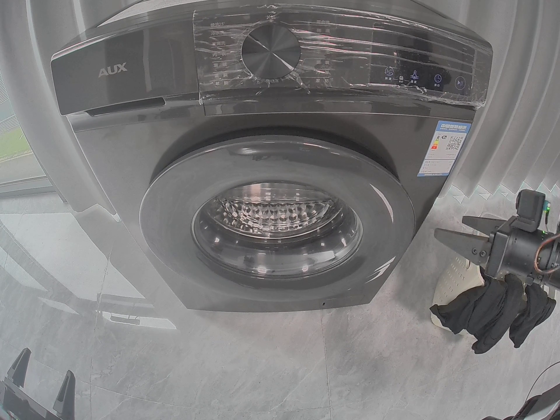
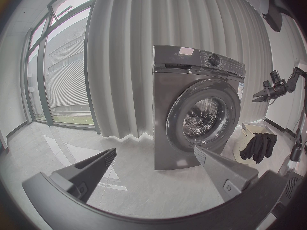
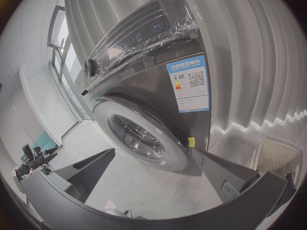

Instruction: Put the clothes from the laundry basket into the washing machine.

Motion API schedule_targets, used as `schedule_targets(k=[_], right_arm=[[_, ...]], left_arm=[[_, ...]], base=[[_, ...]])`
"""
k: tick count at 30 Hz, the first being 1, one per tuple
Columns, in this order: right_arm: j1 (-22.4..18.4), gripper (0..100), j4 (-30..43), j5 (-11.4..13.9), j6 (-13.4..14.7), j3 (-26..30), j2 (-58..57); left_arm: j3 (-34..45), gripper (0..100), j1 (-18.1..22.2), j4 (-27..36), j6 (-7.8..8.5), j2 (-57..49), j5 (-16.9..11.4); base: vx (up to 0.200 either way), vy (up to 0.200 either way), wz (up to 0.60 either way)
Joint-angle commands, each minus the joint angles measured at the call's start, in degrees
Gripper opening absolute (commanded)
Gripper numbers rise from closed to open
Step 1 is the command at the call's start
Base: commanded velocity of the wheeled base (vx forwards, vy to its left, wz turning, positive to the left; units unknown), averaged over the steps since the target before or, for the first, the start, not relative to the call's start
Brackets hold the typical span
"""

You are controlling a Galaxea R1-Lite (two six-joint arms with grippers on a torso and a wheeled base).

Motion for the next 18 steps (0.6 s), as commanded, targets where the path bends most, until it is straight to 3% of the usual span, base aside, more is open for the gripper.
schedule_targets(k=[1, 3, 18], right_arm=[[0.27, 100, -2.12, 1.03, 0.89, -2.82, 6.97], [0.36, 100, -3.96, 1.29, 1.95, -2.91, 8.64], [3.35, 100, -16.35, 1.38, 2.39, -4.14, 18.92]], left_arm=[[1.01, 100, 0.02, -0.01, -0.02, -1.01, 0.00], [1.01, 100, 0.02, -0.01, -0.11, -1.01, 0.00], [1.01, 100, 0.02, -0.01, -0.11, -1.01, 0.00]], base=[[0.000, 0.000, 0.00], [0.000, 0.000, 0.00], [0.000, 0.000, 0.00]])
